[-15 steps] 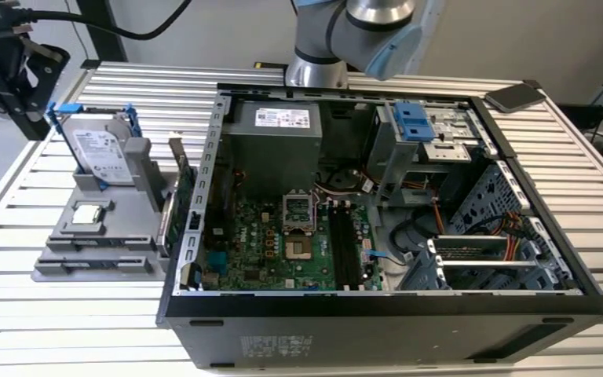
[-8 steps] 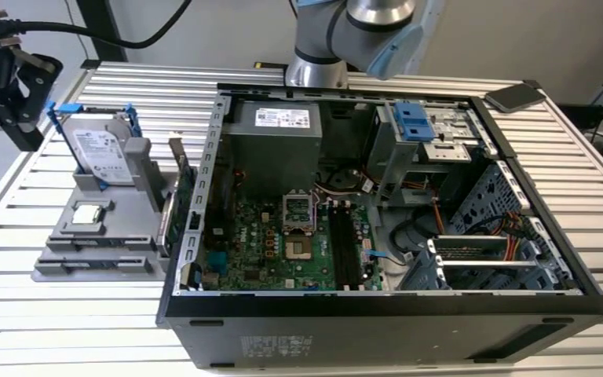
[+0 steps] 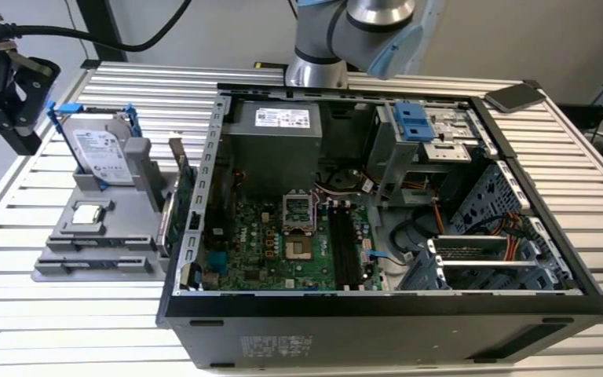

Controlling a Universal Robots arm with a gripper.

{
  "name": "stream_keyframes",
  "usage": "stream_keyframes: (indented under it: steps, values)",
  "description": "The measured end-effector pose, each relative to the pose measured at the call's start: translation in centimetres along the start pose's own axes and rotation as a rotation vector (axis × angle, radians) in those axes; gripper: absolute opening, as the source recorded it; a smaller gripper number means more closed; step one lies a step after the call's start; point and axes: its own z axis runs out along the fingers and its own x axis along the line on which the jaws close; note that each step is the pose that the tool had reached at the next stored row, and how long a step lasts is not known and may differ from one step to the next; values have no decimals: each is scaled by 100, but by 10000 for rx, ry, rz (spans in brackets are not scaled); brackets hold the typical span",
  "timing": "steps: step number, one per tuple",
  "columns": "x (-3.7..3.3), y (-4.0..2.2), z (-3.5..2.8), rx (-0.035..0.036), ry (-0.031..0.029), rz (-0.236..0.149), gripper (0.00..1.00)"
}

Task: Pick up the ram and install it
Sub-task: 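Reach for the ram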

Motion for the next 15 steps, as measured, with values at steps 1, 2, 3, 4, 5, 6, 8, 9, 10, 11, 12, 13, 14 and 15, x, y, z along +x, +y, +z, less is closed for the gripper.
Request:
stream_keyframes:
  steps: [1, 2, 3, 4, 5, 6, 8, 9, 10, 11, 12, 13, 14, 15]
  values:
    - [0, 0, 0, 0, 2, 0, 0]
    - [0, 0, 0, 0, 2, 0, 0]
    - [0, 0, 0, 0, 3, 1, 0]
    - [0, 0, 0, 0, 3, 0, 0]
    - [0, 0, 0, 1, 3, 0, 0]
    - [0, 0, 0, 0, 5, 0, 0]
    - [0, 0, 0, 0, 7, 0, 0]
    - [0, 0, 0, 0, 8, 0, 0]
    - [0, 0, 0, 0, 8, 1, 0]
    - [0, 0, 0, 0, 8, 0, 0]
    - [0, 0, 0, 0, 9, 1, 0]
    - [0, 0, 0, 0, 9, 0, 0]
    - [0, 0, 0, 0, 10, 1, 0]
    - [0, 0, 0, 0, 10, 1, 0]
